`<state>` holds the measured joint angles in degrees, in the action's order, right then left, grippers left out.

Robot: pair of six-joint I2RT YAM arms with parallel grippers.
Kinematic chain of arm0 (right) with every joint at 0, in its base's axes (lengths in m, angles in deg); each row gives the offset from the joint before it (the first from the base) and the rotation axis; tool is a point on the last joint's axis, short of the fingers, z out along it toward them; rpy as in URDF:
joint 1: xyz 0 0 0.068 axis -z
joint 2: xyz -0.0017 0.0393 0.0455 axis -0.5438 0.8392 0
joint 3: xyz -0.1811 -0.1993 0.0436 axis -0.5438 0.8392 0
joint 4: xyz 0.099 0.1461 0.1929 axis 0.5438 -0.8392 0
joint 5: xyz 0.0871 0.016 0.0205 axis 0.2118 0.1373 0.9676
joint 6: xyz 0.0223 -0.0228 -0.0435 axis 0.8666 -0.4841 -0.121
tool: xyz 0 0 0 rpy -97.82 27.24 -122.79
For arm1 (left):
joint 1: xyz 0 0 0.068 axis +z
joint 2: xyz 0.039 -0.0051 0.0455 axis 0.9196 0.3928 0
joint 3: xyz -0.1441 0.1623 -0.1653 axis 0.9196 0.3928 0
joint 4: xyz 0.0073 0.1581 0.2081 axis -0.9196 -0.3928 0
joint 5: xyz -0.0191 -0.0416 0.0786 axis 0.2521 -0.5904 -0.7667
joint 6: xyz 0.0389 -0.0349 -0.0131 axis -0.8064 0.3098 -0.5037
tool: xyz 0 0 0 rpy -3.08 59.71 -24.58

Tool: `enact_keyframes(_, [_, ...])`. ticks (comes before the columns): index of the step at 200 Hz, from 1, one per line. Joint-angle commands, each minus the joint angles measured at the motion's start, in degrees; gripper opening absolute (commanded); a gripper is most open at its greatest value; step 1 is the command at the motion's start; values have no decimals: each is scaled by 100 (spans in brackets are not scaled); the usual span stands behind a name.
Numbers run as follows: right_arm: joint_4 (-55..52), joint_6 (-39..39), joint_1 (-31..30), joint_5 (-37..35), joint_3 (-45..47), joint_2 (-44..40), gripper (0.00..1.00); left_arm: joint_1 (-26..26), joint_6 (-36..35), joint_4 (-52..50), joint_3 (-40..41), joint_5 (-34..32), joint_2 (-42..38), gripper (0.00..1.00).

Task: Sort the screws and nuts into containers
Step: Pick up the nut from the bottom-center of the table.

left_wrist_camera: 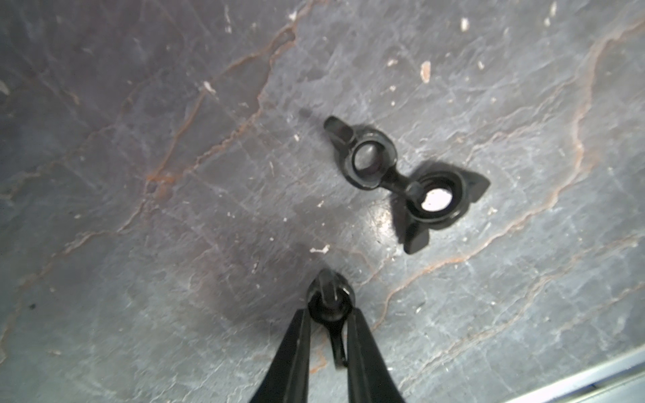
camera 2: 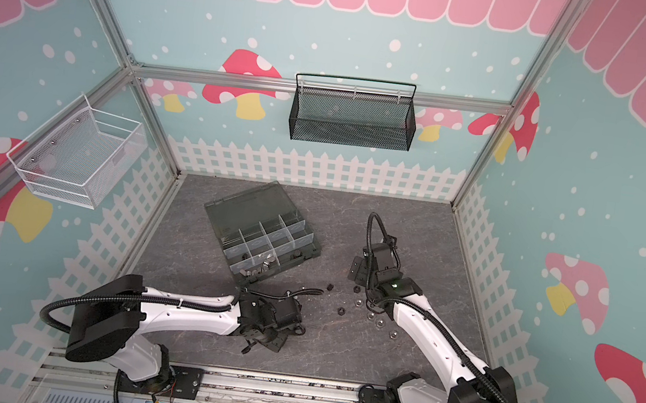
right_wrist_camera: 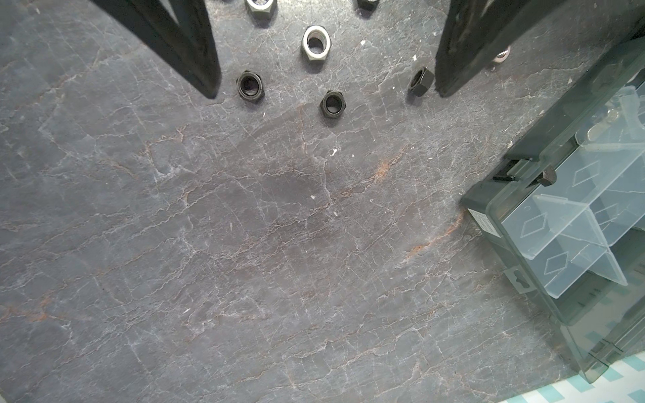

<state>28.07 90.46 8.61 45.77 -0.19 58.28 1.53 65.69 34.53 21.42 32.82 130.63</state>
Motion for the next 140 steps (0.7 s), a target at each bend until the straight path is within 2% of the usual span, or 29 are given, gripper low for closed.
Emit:
enact_keyframes(1, [5,93,29,-14,-6,54,97,-5,-36,-209,-61,74,113,21])
enact_keyframes(52, [6,73,33,-27,-6,52,97,0,15,-240,-33,234,-27,33])
enact_keyframes(140, [4,91,32,-60,49,30,97,-13,16,-248,-19,314,41,32])
